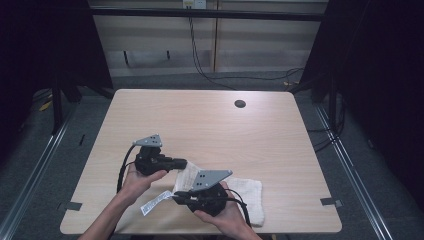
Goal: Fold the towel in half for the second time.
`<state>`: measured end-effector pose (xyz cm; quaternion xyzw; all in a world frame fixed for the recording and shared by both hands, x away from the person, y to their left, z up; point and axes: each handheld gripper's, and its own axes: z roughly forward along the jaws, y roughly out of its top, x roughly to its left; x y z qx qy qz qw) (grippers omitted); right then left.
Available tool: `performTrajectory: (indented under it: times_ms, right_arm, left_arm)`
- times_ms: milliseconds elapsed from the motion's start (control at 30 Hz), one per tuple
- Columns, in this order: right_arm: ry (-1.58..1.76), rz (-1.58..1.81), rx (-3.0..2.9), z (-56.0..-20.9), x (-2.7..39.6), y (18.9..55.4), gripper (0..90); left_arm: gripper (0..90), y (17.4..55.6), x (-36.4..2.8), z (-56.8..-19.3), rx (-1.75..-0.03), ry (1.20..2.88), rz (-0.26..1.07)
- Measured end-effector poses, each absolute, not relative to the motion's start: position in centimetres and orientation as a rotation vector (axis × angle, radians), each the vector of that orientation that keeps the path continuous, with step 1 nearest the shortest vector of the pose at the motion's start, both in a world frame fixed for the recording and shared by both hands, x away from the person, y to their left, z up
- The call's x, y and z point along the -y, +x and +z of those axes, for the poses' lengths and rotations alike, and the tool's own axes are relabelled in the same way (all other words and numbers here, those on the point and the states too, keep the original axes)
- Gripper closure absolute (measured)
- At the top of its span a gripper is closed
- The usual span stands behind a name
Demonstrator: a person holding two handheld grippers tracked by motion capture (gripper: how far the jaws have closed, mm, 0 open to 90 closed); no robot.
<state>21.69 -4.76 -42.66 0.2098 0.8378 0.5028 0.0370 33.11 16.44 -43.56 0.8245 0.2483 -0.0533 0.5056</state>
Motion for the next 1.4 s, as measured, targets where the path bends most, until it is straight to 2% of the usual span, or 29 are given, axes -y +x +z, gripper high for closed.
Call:
performTrajectory:
  times_ms: [333, 567, 833, 1067, 1267, 1400]
  right_arm:
    - [0.602, 1.611, -2.514, -40.7, 3.9, 22.1, 84.1]
    - [0.572, 1.644, -2.463, -39.3, 2.8, 22.5, 84.1]
    - [0.669, 1.565, -2.518, -42.2, 4.2, 22.5, 84.0]
    - [0.698, 1.541, -2.493, -41.3, 5.6, 22.1, 84.0]
    - [0.772, 1.538, -2.491, -42.9, 7.0, 22.0, 84.0]
    - [0.773, 1.543, -2.480, -42.5, 7.5, 21.7, 84.0]
  left_arm:
    - [86.4, 33.1, -18.1, -42.4, -0.624, 1.935, -0.103]
    - [86.4, 33.2, -19.4, -41.4, -0.622, 1.931, -0.036]
    - [86.4, 33.9, -16.9, -43.1, -0.622, 2.004, -0.075]
    - [86.4, 34.0, -14.5, -43.5, -0.613, 2.026, -0.105]
    - [86.4, 34.3, -13.4, -44.3, -0.623, 2.021, -0.117]
    - [86.4, 34.1, -12.0, -43.6, -0.586, 2.029, -0.120]
